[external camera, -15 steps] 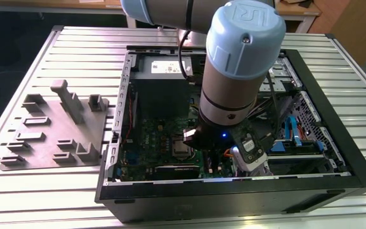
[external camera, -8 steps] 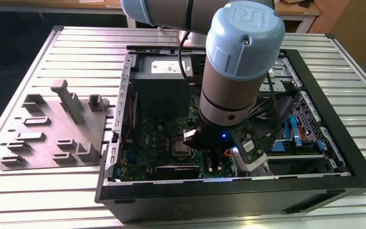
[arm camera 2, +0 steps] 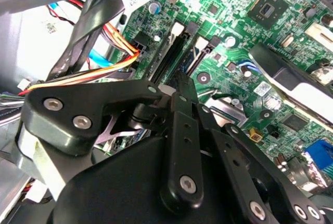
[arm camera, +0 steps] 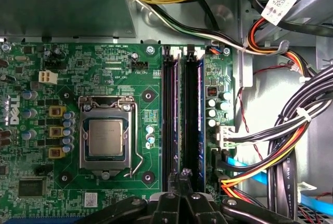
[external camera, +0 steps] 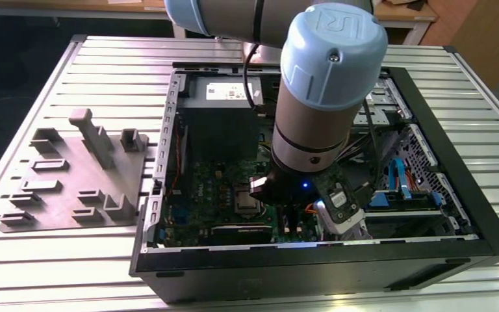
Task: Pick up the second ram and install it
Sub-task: 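Press down the second ram until it locks into place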
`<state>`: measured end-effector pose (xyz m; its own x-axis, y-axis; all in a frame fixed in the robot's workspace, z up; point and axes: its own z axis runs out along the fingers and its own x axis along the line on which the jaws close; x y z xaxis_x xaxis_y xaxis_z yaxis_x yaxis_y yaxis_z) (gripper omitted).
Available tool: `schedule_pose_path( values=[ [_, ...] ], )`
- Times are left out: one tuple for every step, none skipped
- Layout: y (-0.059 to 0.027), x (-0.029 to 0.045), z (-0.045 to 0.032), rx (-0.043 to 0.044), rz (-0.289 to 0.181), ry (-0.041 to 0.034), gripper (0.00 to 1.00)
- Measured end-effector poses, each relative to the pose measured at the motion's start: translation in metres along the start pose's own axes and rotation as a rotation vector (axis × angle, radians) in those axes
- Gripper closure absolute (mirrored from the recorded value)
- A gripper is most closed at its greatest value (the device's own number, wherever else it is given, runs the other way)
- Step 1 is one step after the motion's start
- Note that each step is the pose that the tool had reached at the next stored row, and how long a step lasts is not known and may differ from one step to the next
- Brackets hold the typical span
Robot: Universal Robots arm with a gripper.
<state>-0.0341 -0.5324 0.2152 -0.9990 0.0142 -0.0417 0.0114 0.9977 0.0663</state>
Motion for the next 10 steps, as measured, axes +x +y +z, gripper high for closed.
schedule_pose_path(
  values=[
    [0.0001, -0.0001, -0.0007, -0.0007, 0.000, -0.0002, 0.90],
    [0.0003, -0.0001, -0.0017, -0.0018, 0.000, -0.0005, 0.90],
    [0.0006, -0.0002, -0.0032, -0.0033, 0.000, -0.0009, 0.90],
    [0.0007, -0.0003, -0.0059, -0.0025, 0.000, -0.0007, 0.90],
    [0.0007, -0.0004, -0.0099, -0.0004, 0.000, -0.0001, 0.90],
    [0.0010, -0.0006, -0.0132, -0.0006, 0.000, -0.0002, 0.90],
    [0.0012, -0.0007, -0.0164, -0.0006, 0.000, -0.0001, 0.90],
    [0.0014, -0.0008, -0.0199, -0.0004, 0.000, -0.0001, 0.90],
    [0.0016, -0.0010, -0.0235, -0.0003, 0.000, -0.0001, 0.90],
    [0.0018, -0.0011, -0.0266, -0.0003, 0.000, -0.0001, 0.90]
  ],
)
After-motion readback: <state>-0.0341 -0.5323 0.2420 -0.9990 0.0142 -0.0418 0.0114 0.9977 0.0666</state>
